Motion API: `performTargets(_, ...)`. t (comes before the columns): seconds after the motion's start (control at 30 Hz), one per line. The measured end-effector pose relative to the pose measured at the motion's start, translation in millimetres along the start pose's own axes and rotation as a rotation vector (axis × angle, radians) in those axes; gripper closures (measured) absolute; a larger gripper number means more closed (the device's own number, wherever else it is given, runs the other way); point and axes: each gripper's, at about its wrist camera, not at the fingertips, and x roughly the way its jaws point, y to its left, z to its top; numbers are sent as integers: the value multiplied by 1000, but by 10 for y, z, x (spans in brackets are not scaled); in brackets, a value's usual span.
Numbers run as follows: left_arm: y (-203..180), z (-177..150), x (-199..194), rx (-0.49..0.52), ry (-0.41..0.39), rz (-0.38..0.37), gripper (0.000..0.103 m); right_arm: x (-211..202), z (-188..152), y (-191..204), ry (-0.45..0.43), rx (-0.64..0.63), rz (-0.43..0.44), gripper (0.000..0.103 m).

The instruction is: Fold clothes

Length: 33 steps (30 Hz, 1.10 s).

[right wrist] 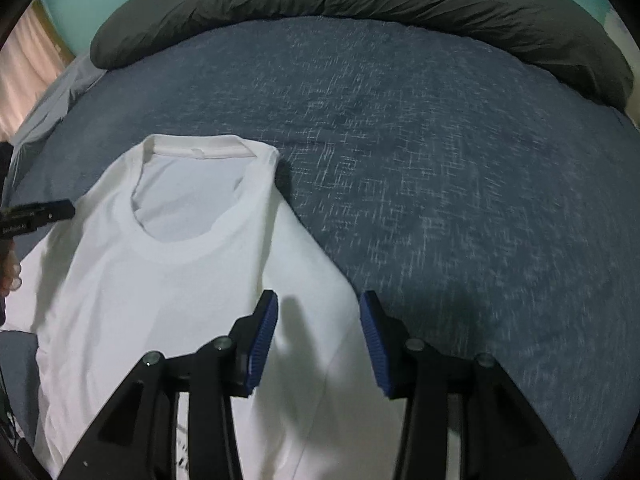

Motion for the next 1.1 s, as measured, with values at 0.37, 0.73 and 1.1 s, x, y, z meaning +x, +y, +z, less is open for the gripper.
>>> performTargets(0.37,-1,206,286,24,-19,-36,58,223,126,29,-20,-29,53,63)
performTargets(0.73,-180,155,115,102,-70,12,98,174,158,77,-96,-57,48,99)
performTargets(1.1,-201,483,-378,111,-171,106,99,-342,533,-55,-243,-32,-46,99)
